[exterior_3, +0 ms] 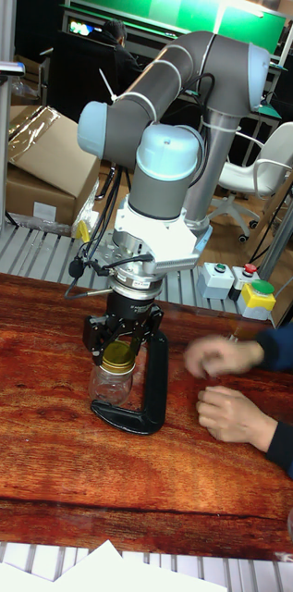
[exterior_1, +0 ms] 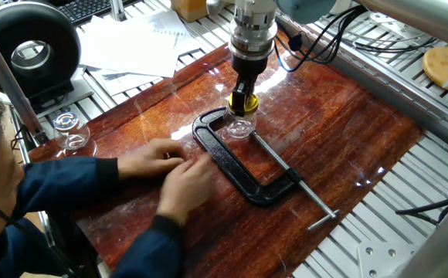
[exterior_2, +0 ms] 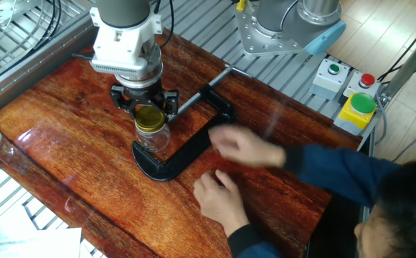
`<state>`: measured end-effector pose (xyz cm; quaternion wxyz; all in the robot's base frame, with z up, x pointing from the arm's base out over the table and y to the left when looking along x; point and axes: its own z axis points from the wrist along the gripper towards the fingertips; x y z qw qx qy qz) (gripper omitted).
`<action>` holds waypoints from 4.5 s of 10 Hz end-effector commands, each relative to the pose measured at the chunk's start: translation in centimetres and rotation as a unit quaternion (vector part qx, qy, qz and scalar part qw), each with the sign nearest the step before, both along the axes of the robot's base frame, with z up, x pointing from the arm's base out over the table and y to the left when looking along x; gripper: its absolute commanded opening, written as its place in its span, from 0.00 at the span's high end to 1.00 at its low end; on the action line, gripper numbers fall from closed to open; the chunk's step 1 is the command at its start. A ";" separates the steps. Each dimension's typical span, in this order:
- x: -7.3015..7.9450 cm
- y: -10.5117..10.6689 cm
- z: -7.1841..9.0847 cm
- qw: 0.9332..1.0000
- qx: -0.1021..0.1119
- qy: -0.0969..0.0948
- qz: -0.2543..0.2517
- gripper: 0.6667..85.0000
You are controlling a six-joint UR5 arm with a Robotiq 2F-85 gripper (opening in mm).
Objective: Screw the lid onto the jar
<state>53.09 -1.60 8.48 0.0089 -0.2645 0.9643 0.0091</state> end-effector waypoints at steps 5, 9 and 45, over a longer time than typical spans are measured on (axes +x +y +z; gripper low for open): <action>0.8 0.8 -0.1 1.000 0.010 0.000 -0.004 0.62; 0.6 0.3 -0.5 1.000 0.009 -0.003 0.002 0.63; 0.5 1.1 2.0 0.997 0.029 -0.003 0.073 0.11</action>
